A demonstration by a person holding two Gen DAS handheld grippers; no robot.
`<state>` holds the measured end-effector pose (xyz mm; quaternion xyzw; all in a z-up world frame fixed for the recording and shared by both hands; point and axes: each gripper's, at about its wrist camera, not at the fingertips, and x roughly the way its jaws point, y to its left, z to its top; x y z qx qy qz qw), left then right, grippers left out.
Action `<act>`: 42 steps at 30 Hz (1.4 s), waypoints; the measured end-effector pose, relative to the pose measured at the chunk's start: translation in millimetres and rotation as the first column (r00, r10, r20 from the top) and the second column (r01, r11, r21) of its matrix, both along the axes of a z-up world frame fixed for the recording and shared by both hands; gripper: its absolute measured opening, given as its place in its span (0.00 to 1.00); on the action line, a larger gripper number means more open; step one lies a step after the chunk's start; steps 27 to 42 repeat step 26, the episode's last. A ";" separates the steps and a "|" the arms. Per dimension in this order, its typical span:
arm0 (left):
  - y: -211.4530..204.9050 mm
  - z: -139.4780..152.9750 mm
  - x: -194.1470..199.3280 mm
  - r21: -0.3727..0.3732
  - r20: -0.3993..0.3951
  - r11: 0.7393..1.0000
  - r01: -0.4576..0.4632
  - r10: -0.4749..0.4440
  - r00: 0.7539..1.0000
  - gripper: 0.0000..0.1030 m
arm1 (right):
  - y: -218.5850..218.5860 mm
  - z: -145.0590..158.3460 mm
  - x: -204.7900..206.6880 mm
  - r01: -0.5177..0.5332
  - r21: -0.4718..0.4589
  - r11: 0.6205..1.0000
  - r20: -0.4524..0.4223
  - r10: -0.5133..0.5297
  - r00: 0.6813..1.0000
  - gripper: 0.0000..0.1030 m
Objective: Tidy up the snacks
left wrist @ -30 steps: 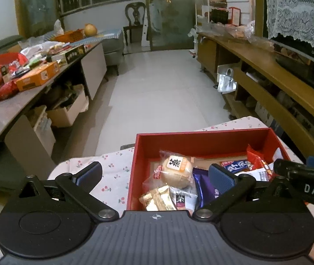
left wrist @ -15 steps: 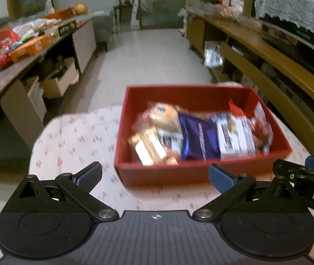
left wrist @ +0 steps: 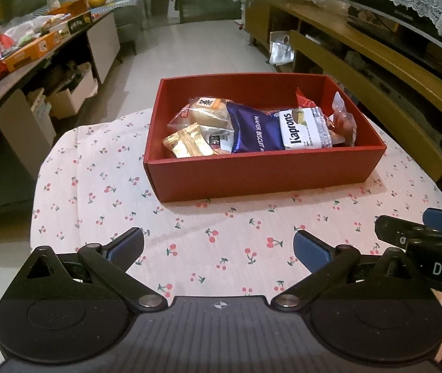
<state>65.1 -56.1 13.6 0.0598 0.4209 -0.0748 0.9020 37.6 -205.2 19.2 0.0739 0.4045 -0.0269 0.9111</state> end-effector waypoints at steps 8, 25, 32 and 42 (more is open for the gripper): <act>0.7 0.8 -7.0 0.000 0.002 1.000 0.002 -0.002 1.000 1.00 | 1.5 0.5 -6.9 0.003 -0.001 1.000 0.005 -0.002 1.000 0.79; 3.0 -0.5 -12.2 -0.006 -0.016 1.000 0.005 -0.006 1.000 1.00 | 2.4 -1.0 -13.7 0.001 -0.004 1.000 -0.001 -0.001 1.000 0.79; 3.5 -0.4 -12.2 -0.009 -0.018 1.000 0.006 -0.006 1.000 1.00 | 2.4 -1.0 -13.5 0.001 -0.004 1.000 -0.001 -0.001 1.000 0.79; 3.5 -0.4 -12.2 -0.009 -0.018 1.000 0.006 -0.006 1.000 1.00 | 2.4 -1.0 -13.5 0.001 -0.004 1.000 -0.001 -0.001 1.000 0.79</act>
